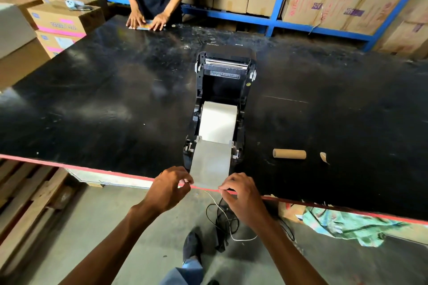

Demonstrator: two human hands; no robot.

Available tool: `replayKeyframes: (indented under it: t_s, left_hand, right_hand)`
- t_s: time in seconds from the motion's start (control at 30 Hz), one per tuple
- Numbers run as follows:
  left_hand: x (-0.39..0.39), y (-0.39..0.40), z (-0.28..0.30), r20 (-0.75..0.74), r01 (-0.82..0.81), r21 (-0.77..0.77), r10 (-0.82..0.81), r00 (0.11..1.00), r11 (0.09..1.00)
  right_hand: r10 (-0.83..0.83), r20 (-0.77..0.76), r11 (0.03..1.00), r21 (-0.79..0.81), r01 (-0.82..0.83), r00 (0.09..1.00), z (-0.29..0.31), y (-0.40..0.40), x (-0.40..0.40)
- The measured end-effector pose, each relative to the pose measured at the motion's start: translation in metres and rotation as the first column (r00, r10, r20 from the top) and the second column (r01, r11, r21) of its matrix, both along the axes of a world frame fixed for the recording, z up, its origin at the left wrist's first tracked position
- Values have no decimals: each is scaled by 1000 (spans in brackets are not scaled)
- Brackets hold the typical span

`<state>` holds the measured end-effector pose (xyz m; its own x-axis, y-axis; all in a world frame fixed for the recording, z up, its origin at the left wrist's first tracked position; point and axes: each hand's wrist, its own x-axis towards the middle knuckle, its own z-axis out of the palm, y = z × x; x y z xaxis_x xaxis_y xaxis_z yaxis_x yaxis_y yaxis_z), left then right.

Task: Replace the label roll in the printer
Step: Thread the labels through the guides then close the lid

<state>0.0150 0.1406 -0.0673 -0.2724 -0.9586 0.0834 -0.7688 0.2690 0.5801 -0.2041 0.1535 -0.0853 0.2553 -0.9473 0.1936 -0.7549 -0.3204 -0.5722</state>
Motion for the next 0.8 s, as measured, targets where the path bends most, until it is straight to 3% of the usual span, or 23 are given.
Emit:
replayKeyframes:
  t_s: [0.13, 0.3, 0.37, 0.47, 0.57, 0.67, 0.8]
  left_hand:
    - [2, -2, -3, -88, -18, 47, 22, 996, 999]
    - [4, -25, 3, -383, -280, 139, 313, 869, 950]
    - [4, -36, 6, -422, -299, 230, 371, 827, 926]
    - [4, -52, 7, -431, -240, 492, 474, 768, 837]
    - [5, -62, 7, -425, -229, 590, 539, 727, 774]
    - [8, -66, 12, -425, -223, 600, 542, 725, 769]
    - [10, -65, 15, -427, -186, 634, 540, 725, 751]
  right_hand:
    - [44, -19, 997, 56, -43, 999, -2, -5, -4]
    - [203, 9, 970, 136, -202, 979, 29, -34, -13]
    - [201, -4, 978, 54, -200, 980, 58, -67, -16]
    - [100, 26, 985, -142, -95, 995, 111, -128, -18]
    - [-21, 72, 962, -272, 40, 997, 156, -190, -17]
    - [-165, -90, 966, -217, 143, 982, 177, -239, -13]
    - [-182, -341, 982, -111, 153, 922, 172, -260, -7]
